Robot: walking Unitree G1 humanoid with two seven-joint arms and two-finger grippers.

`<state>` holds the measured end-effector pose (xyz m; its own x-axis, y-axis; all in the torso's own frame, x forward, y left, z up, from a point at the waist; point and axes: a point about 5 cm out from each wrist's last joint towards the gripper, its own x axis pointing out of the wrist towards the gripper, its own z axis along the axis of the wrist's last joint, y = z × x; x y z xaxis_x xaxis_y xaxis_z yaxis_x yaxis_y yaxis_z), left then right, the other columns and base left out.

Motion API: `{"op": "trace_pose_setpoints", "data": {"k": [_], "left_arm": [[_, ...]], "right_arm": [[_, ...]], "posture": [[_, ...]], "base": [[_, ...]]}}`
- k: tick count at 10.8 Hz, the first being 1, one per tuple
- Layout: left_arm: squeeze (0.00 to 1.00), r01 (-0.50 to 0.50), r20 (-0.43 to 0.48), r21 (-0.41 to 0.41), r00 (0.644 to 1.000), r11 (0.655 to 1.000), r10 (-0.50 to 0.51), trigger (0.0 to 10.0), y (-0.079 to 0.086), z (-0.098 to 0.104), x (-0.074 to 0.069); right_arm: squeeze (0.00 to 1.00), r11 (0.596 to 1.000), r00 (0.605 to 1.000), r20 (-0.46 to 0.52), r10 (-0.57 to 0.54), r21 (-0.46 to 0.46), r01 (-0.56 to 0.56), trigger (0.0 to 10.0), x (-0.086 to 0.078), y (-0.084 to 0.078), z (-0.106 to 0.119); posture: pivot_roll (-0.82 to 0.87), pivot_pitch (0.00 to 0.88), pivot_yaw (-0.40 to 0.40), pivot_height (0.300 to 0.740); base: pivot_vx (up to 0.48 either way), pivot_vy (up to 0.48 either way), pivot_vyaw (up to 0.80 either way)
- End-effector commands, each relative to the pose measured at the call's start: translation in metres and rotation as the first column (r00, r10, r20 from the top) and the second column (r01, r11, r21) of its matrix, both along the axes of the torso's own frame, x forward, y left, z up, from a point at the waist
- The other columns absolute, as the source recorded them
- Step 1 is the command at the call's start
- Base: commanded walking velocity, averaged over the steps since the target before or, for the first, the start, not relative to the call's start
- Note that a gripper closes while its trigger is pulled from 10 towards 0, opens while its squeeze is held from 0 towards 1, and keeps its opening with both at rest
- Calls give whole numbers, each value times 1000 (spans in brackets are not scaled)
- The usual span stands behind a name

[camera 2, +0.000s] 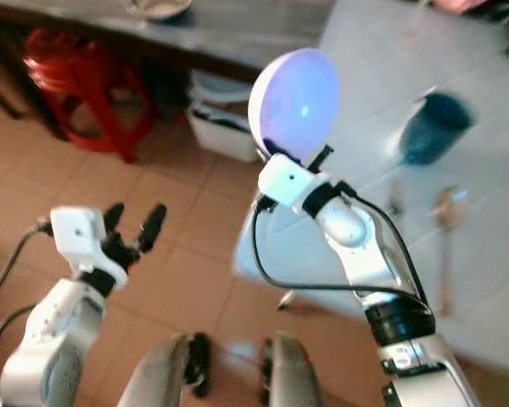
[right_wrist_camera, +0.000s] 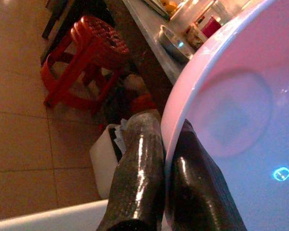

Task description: Setting the table

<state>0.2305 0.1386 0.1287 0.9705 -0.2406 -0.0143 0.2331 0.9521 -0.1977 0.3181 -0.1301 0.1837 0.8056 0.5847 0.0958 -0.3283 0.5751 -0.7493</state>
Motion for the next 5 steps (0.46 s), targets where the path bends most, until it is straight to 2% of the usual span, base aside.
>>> {"op": "trace_pose_setpoints", "data": {"k": [1, 3, 5], "left_arm": [[0, 17, -8, -5, 1000, 1000, -17, 10000, -5, -1, -2], [0, 11, 12, 0, 1000, 1000, -11, 10000, -2, 2, 2], [0, 10, 19, 8, 1000, 1000, -10, 10000, -2, 2, 2]], "right_arm": [[0, 1000, 1000, -7, -23, 3, 23, 0, -4, -3, -3], [0, 999, 999, -11, -38, 17, 38, 0, -7, -1, -5], [0, 998, 999, -1, -48, 30, 48, 0, -9, -1, -5]], "posture": [[-14, 247, 1, 740], [-13, 241, -1, 740], [-15, 232, -2, 740]], "base": [[0, 480, 0], [0, 480, 0], [279, 390, 0]]}}
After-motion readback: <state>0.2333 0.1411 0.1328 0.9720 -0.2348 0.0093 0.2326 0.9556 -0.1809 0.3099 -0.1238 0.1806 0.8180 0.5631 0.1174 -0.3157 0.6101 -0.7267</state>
